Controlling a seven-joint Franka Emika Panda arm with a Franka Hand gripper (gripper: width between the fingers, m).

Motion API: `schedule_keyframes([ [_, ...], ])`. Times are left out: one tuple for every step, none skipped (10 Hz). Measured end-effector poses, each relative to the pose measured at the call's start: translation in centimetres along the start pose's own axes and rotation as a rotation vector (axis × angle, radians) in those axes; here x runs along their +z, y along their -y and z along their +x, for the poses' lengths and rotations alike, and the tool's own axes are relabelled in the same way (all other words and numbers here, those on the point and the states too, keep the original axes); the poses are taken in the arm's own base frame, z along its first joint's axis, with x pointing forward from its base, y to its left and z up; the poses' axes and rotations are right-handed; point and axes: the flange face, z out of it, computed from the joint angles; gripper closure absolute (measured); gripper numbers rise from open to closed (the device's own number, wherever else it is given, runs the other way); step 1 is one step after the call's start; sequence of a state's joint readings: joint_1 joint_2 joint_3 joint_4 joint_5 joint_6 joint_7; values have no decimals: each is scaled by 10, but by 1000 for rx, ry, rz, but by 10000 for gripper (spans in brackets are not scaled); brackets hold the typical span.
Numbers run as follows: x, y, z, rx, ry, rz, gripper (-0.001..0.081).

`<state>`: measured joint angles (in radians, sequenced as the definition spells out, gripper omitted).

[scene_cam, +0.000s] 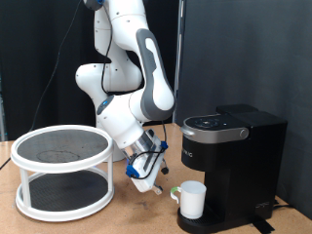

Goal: Make a cup of coffee with the keurig machine

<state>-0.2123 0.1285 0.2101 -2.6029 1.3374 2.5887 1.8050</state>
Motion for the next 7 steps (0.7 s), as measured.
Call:
schedule_keyframes([
  [1, -1, 0, -3, -1, -2, 72],
  [2, -3, -1, -7, -4, -6, 72],
  [4, -6, -1, -12, -6, -10, 72],
  [5, -8, -2, -15, -8, -14, 72],
  [7, -11, -2, -19, -10, -17, 72],
  [9, -13, -2, -22, -13, -21, 72],
  [11, -16, -2, -24, -15, -25, 72],
])
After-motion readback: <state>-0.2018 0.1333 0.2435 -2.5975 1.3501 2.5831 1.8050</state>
